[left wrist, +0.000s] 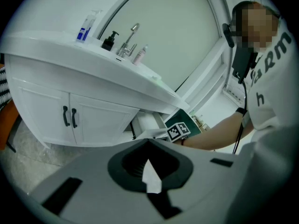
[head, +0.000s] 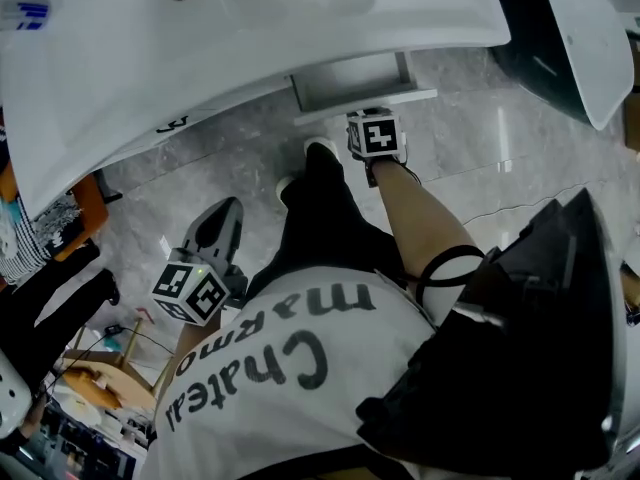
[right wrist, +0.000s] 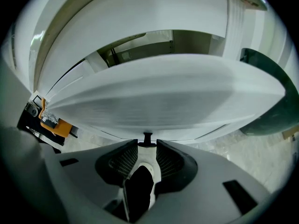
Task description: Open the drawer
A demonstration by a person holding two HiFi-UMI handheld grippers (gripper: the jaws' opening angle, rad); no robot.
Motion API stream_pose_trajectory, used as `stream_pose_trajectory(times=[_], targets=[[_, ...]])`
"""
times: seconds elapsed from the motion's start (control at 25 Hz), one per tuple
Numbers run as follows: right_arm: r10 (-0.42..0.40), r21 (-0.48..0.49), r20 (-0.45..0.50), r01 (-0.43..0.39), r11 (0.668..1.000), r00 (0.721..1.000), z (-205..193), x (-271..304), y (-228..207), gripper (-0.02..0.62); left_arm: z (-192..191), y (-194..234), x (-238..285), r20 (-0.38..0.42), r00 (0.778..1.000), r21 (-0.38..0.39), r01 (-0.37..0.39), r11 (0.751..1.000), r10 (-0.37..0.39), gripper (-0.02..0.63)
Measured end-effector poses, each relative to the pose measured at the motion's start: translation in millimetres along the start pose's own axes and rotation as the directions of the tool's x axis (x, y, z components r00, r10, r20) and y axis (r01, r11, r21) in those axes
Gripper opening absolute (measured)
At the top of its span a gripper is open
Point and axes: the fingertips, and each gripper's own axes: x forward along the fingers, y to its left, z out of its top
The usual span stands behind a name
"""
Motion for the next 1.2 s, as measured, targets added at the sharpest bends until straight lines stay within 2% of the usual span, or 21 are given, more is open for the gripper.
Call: stream_pose_trajectory(times=[0.32, 1.2], targets=[[-0.011, 0.006, -0.009, 0.011, 1.0, 1.0, -8.8, -2.0, -3.2, 0.13, -7.5, -8.6, 6.5, -0.017, 0.999, 0.012, 0.036, 0.999, -0.035, -0.002], [0.001, 0.005, -0.018, -0.001, 1.0, 1.0, -20.6, -6.0, -2.5, 0.129, -23.0, -8.4, 4.1, -0.022, 0.999, -0.008, 0.035, 0.999, -0.035, -0.002]])
